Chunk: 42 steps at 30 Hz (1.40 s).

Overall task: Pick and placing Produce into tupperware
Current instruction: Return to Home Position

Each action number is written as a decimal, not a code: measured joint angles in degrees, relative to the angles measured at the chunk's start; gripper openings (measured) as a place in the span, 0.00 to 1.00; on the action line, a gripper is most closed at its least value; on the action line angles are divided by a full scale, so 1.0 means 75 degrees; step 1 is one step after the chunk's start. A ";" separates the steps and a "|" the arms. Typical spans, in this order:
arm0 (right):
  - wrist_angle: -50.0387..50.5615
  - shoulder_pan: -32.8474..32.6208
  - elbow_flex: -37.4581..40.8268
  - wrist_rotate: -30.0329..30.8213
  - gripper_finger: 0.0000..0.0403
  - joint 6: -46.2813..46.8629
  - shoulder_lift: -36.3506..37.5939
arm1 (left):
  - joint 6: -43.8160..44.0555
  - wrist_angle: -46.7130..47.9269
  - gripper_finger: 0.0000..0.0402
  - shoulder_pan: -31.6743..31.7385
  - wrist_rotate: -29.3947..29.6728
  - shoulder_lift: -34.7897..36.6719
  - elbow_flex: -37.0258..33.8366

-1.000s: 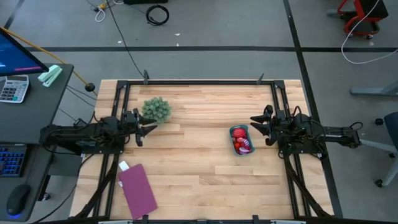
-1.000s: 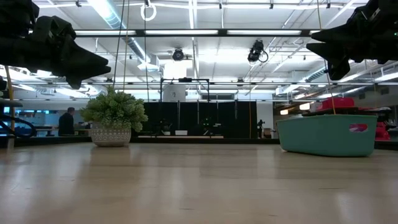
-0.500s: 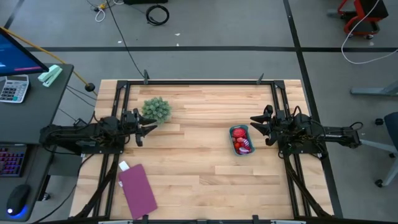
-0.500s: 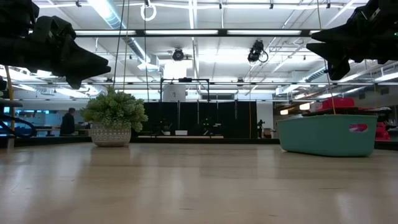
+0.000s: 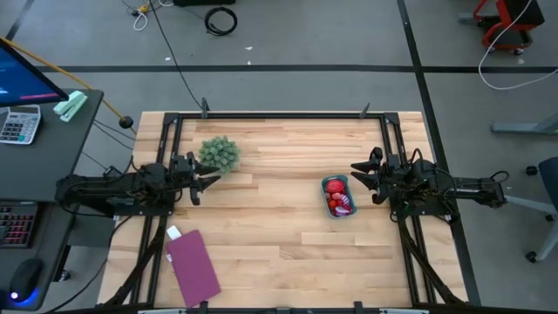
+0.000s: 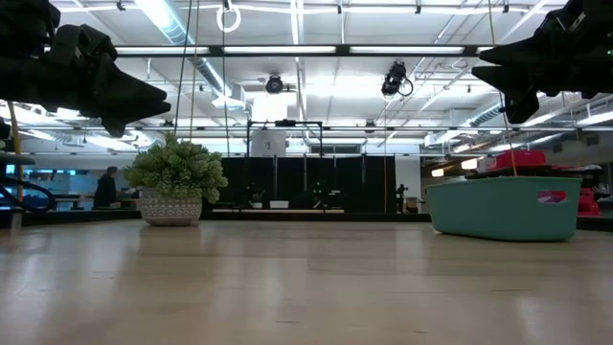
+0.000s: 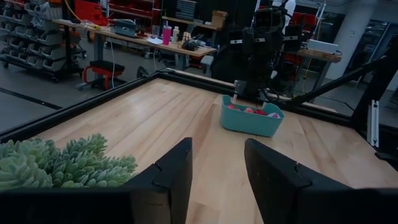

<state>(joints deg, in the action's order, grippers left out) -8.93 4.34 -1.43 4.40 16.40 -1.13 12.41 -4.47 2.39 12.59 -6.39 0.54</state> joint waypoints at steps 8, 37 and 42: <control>0.0000 0.0000 -0.0002 0.0000 0.36 0.0000 -0.0001 | 0.0002 0.0000 0.35 0.0000 -0.0001 -0.0003 0.0000; -0.0001 0.0000 -0.0003 0.0000 0.36 0.0000 -0.0002 | -0.0003 0.0002 0.34 0.0002 -0.0001 0.0000 0.0000; -0.0001 0.0000 -0.0002 0.0000 0.36 0.0000 -0.0001 | -0.0005 0.0001 0.35 0.0002 0.0001 0.0000 0.0000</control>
<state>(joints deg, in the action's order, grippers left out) -8.94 4.34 -1.44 4.40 16.40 -1.14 12.37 -4.46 2.41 12.59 -6.39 0.53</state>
